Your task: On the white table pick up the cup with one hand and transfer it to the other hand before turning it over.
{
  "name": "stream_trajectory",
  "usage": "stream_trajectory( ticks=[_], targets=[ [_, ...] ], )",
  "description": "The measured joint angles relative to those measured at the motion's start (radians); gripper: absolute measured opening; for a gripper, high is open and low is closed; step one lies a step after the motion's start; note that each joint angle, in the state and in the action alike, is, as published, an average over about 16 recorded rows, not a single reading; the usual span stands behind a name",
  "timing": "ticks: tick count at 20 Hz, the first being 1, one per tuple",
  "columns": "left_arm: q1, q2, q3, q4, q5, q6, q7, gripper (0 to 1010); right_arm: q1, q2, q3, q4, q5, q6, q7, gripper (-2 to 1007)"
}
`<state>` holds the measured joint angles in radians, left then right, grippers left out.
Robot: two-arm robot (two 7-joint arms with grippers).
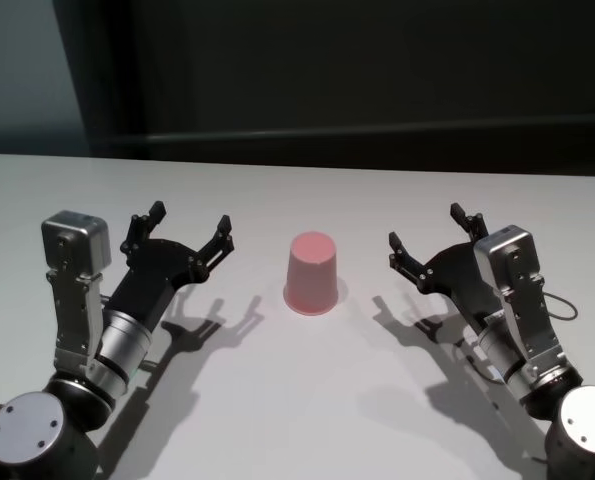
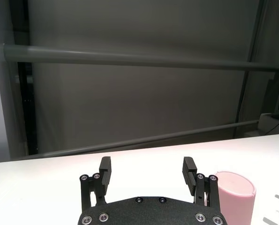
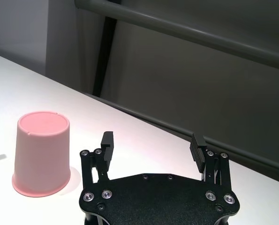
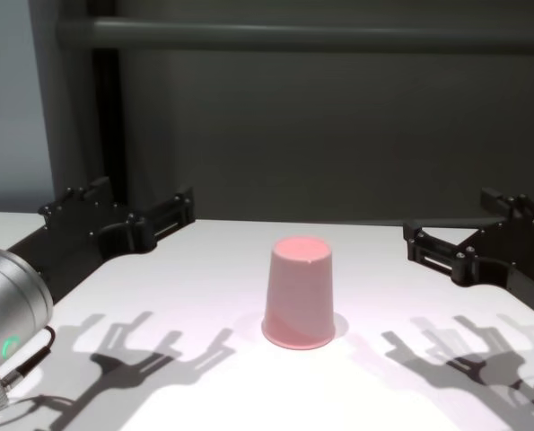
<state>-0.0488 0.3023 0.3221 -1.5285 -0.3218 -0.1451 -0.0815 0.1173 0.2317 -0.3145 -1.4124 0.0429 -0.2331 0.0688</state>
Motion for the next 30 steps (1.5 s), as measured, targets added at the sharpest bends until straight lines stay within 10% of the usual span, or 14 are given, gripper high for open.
stream_trajectory(
  ticks=[30],
  targets=[
    [0.000, 0.000, 0.000, 0.000, 0.000, 0.000, 0.000, 1001, 0.001, 0.002, -0.001, -0.002, 0.002, 0.003, 0.000, 1002]
  ],
)
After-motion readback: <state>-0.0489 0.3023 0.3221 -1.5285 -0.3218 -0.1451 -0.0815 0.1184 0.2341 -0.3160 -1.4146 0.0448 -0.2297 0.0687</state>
